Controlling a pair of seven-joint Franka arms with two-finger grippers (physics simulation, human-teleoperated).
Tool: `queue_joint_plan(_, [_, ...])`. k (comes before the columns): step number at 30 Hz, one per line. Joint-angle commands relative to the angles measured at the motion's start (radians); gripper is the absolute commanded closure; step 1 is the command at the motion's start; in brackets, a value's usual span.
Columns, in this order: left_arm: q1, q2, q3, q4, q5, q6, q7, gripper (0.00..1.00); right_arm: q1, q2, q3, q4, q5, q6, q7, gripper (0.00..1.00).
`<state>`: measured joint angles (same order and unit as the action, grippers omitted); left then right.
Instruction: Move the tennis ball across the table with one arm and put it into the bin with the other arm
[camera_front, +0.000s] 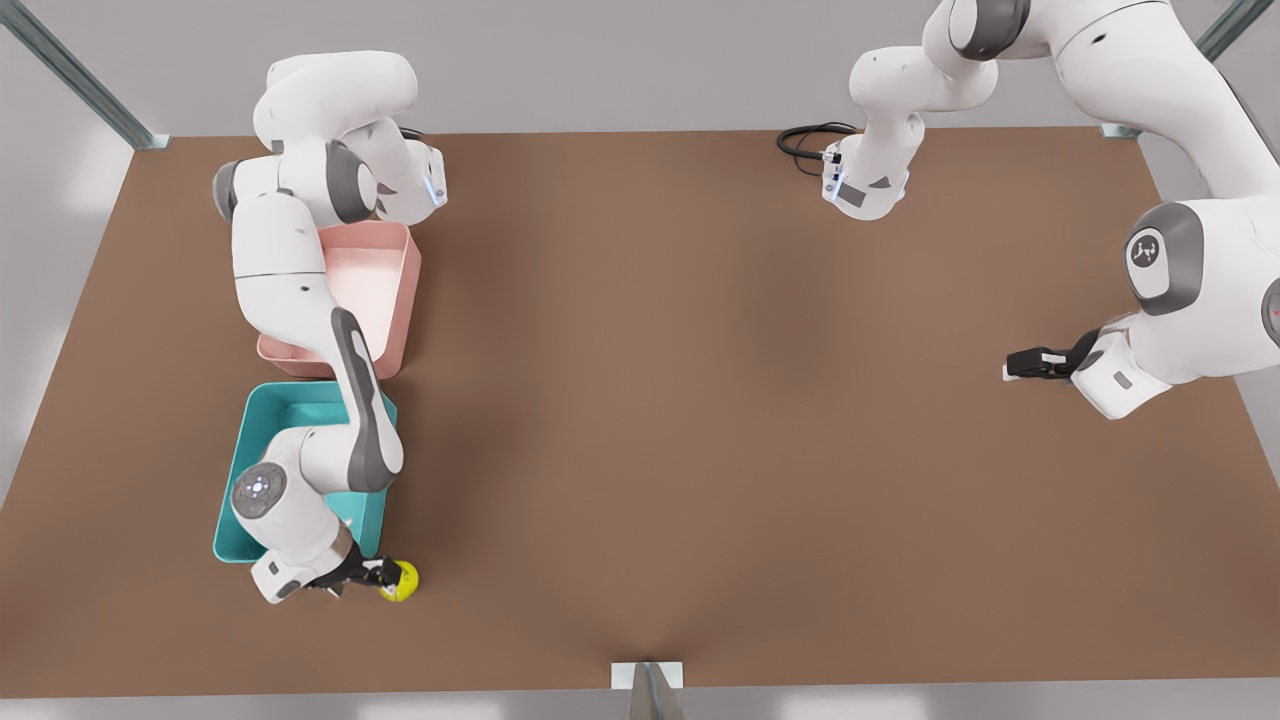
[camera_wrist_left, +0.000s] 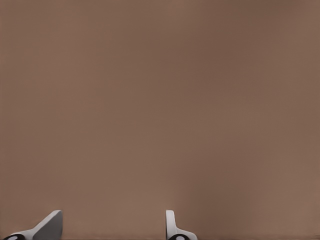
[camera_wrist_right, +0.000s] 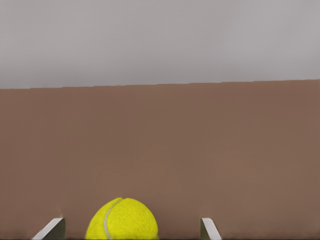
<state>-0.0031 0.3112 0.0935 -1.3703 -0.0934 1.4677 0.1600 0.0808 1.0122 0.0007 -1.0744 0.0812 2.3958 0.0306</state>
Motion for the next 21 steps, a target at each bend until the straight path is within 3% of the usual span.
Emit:
queue_joint_plan(1, [0.000,0.000,0.000,0.000,0.000,-0.007,-0.073,0.00,-0.001,-0.001,0.001,-0.004,0.003,-0.049,-0.077,0.00])
queue_joint_plan(21, [0.018,0.005,0.000,0.000,-0.002,-0.006,-0.074,0.00,0.027,0.063,0.001,0.002,0.002,-0.017,-0.081,0.00])
